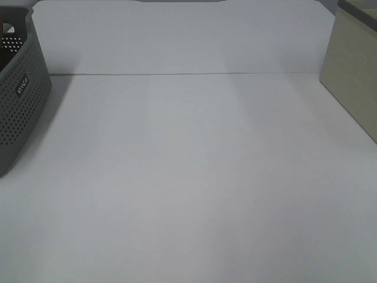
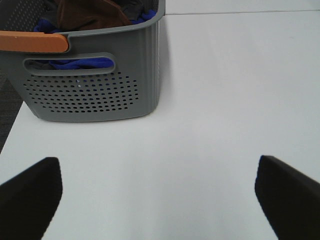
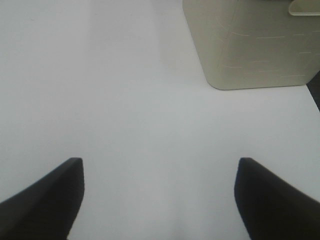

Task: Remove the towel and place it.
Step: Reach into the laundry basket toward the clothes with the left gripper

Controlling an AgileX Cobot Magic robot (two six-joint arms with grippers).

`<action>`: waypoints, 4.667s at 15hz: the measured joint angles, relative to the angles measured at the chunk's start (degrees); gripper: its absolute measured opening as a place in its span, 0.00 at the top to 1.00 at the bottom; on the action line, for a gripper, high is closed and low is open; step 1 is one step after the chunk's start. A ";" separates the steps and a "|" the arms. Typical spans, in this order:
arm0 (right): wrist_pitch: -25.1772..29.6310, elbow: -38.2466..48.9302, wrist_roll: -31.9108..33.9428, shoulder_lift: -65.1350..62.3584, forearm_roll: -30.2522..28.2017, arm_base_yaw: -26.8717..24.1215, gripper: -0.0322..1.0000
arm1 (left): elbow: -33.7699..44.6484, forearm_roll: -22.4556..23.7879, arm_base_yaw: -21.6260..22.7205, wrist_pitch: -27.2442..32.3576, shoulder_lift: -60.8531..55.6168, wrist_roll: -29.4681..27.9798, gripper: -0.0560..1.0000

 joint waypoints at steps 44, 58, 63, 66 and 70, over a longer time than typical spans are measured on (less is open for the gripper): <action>0.00 0.00 0.00 0.00 0.00 0.00 0.20 | -41.14 15.47 0.00 9.40 53.74 43.32 0.02; 0.00 0.00 0.00 0.00 0.00 0.00 0.20 | -83.19 24.87 4.47 4.58 121.75 58.16 0.02; 0.00 0.00 0.00 0.00 0.00 0.00 0.20 | -86.75 24.47 4.81 1.26 128.74 59.82 0.02; 0.00 0.00 0.00 0.00 0.00 0.00 0.20 | -86.92 23.55 6.25 1.09 130.23 60.22 0.03; 0.00 0.00 0.00 0.00 0.00 0.00 0.20 | -86.92 21.37 7.79 3.15 130.58 61.82 0.13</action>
